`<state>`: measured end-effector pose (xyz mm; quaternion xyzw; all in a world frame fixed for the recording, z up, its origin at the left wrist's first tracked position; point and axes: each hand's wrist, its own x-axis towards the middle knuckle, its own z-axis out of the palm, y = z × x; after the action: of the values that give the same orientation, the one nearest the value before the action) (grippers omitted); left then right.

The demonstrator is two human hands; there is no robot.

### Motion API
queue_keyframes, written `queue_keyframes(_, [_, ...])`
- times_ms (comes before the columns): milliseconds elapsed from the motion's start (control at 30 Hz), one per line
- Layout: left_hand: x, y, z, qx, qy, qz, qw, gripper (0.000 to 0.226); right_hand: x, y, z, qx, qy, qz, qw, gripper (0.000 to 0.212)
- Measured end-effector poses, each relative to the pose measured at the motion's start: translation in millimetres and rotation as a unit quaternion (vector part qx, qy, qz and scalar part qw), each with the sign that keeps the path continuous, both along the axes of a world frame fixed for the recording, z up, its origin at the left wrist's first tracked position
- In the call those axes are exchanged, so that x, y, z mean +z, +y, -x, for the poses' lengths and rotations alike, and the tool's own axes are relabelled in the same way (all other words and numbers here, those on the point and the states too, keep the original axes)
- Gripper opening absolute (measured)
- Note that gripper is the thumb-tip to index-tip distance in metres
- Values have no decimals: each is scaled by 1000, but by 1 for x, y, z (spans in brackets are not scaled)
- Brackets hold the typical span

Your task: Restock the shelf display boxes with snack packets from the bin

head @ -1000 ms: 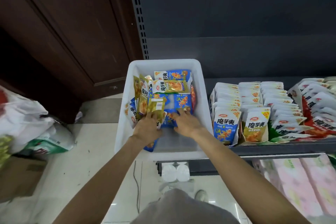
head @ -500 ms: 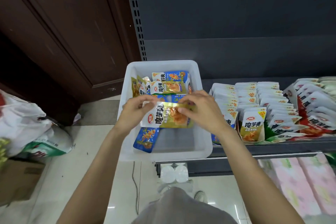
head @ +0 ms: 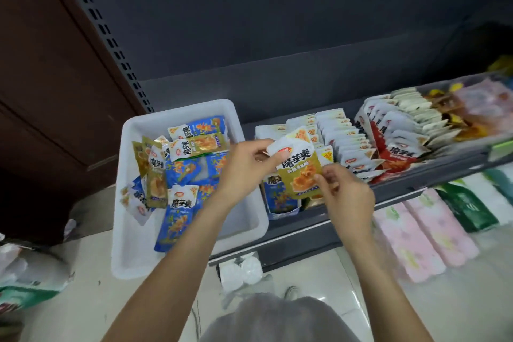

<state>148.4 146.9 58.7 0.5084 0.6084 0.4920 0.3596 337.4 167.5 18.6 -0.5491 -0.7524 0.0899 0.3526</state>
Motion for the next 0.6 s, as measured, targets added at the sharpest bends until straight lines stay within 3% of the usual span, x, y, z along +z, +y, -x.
queue_keyframes(167, [-6,25,-39,-25,91,-11,995,19,-12,15,-32,-78,-45,-50,995,14])
queue_keyframes(600, [-33,40,-48,-35,347,-61,935,21,-52,20,-24,-94,-124,-37,987,17])
